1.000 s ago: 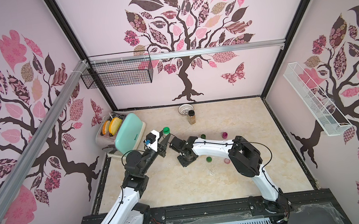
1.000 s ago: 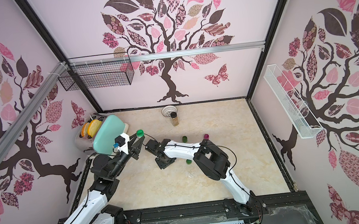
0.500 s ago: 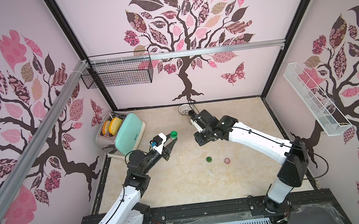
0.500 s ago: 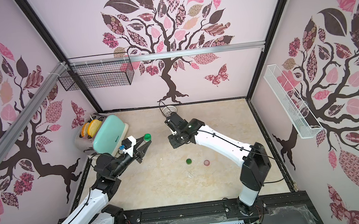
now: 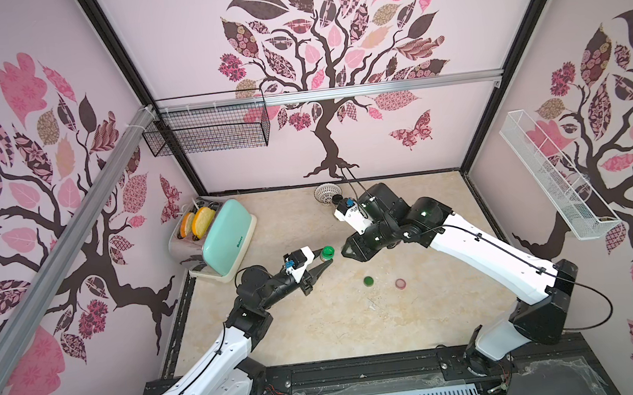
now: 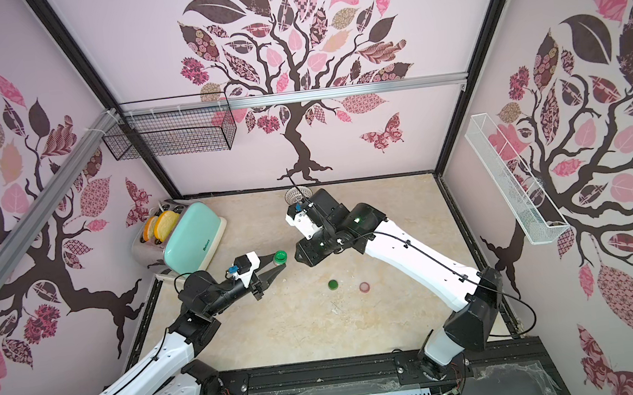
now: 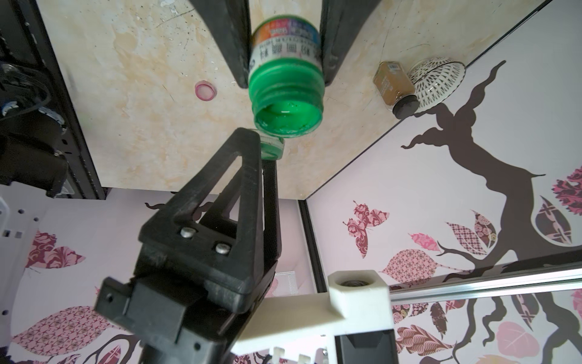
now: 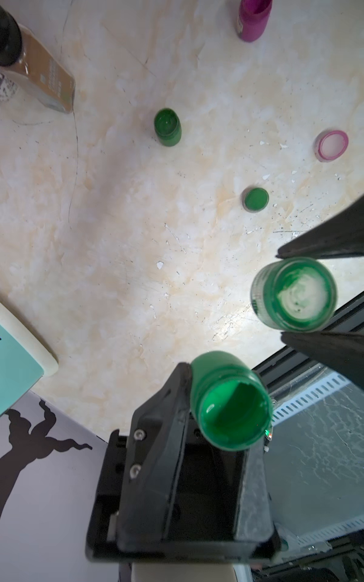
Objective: Close the paint jar lid
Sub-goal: Pick up the lid from the center of the board, then close the lid on the paint jar.
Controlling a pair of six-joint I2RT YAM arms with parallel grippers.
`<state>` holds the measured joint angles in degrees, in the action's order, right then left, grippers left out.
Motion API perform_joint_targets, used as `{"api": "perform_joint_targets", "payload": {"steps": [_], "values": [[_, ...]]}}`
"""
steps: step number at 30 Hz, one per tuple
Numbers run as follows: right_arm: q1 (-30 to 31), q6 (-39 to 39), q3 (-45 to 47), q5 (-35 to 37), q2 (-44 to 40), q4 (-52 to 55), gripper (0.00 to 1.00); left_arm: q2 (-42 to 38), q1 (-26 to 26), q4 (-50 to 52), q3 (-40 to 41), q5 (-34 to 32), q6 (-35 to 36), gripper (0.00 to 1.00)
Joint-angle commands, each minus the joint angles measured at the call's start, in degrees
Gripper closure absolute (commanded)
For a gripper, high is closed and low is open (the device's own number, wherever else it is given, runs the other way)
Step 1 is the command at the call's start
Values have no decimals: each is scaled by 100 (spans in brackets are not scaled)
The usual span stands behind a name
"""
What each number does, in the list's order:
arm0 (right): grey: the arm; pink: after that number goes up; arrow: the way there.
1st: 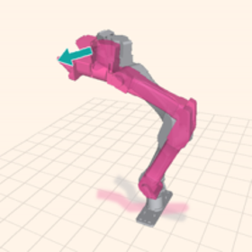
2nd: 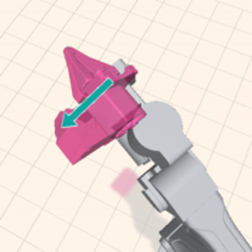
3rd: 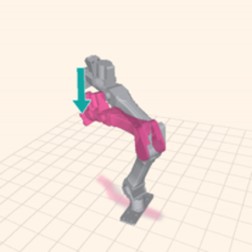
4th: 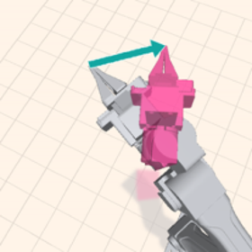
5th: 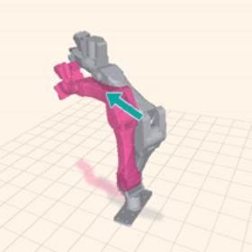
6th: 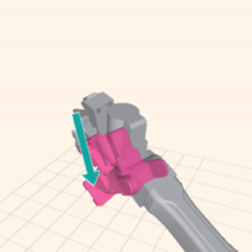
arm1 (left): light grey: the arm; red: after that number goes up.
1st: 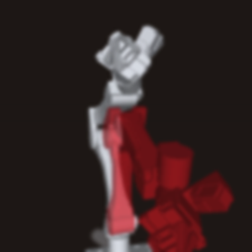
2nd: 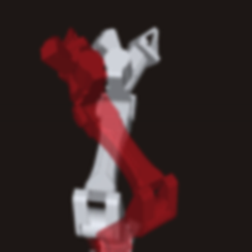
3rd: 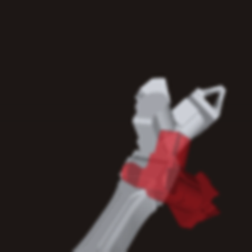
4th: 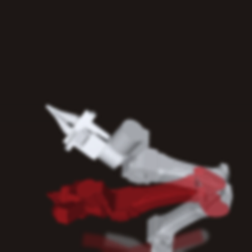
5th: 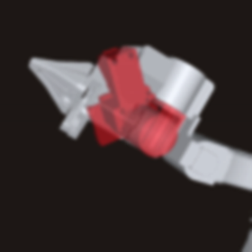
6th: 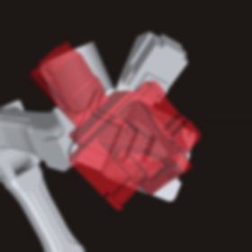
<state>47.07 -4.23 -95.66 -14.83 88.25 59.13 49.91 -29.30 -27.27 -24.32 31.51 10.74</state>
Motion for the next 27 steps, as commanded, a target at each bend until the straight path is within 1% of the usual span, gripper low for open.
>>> {"api": "perform_joint_targets", "payload": {"steps": [1, 10, 27], "values": [[23, -13, -340, -354, -36, 133, 66, 114, -25, 81, -108, 374, 41, 78], [47, 31, -462, -540, 57, 234, 66, 363, -33, 251, -274, 654, 76, 79], [285, 45, -620, -571, 404, 248, 66, 421, -32, 332, -344, 717, 147, 80]]}}
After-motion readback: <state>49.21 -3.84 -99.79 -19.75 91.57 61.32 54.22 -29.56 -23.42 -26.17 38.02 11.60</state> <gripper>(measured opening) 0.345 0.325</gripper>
